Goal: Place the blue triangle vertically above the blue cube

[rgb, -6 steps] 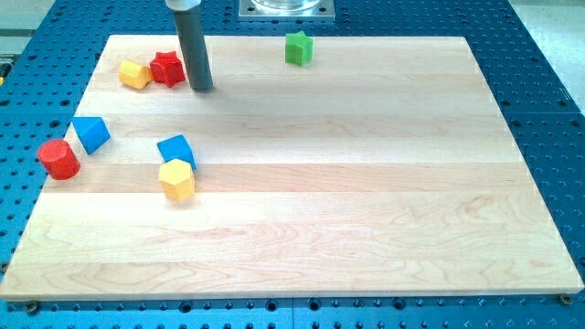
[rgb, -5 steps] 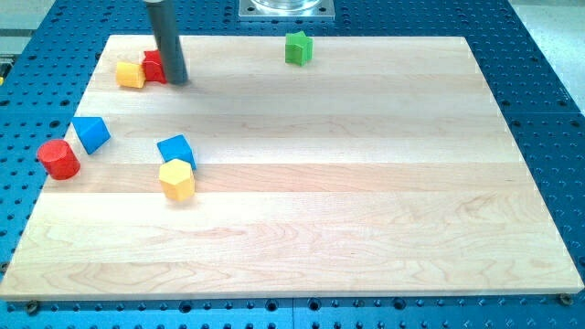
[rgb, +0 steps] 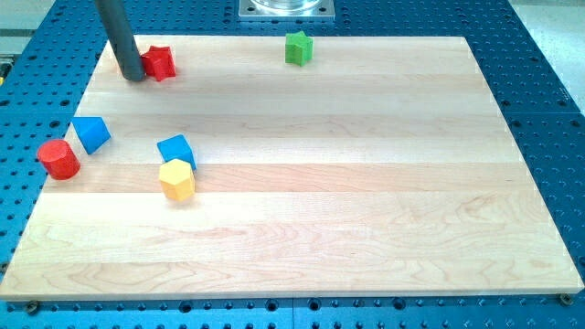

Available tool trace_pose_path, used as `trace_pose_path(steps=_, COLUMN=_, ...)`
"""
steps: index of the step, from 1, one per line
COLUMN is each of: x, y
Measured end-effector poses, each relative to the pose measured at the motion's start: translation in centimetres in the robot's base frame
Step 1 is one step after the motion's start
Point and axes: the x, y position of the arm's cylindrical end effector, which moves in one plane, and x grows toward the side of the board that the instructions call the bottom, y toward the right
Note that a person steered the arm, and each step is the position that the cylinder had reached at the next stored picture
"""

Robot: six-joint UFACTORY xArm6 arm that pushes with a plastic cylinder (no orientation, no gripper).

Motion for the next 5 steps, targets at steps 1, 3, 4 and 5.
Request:
trace_pose_path(steps=1, x=0.2, y=-0.2)
trace_pose_path(steps=3, x=2.9, y=6.7)
trace_pose_path(steps=4, x=0.0, y=4.4)
trace_pose_path(steps=5, x=3.0, y=10.0)
